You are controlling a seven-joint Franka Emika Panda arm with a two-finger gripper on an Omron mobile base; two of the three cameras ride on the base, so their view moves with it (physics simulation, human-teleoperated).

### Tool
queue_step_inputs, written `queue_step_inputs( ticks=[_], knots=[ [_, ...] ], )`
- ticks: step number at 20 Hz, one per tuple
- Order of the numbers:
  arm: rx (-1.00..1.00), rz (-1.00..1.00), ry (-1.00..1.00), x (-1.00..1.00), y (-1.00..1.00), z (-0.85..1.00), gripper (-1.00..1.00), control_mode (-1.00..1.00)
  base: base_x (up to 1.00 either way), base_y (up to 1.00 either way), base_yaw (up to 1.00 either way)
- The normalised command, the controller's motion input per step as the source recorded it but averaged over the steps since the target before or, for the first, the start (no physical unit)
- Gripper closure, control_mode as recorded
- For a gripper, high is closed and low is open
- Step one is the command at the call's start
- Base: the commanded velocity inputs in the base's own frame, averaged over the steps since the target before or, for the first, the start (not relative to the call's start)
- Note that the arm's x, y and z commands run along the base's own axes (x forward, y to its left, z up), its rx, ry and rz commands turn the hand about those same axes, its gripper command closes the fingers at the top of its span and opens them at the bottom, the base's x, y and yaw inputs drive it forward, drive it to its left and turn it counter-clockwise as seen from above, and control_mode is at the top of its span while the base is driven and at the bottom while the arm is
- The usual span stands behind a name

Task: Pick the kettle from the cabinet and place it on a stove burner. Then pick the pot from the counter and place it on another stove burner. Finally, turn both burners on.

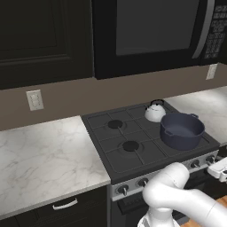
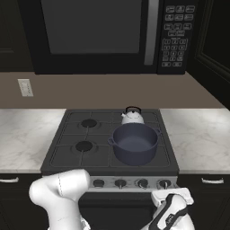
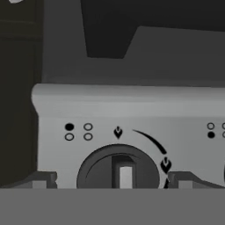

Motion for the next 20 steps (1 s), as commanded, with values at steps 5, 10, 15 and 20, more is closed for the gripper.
queue_step_inputs(
  ticks=[5, 10, 15, 20],
  knots=[
    [0.0, 0.0, 0.0, 0.18, 0.0, 0.0, -1.0, -1.0, 0.0, 0.0, 0.0],
    [0.0, 0.0, 0.0, 0.04, 0.09, 0.0, -1.0, -1.0, 0.0, 0.0, 0.0],
    [0.0, 0.0, 0.0, 0.06, 0.22, 0.0, 1.0, -1.0, 0.0, 0.0, 0.0],
    [0.0, 0.0, 0.0, 0.02, 0.2, 0.0, 1.0, -1.0, 0.0, 0.0, 0.0]
  ],
)
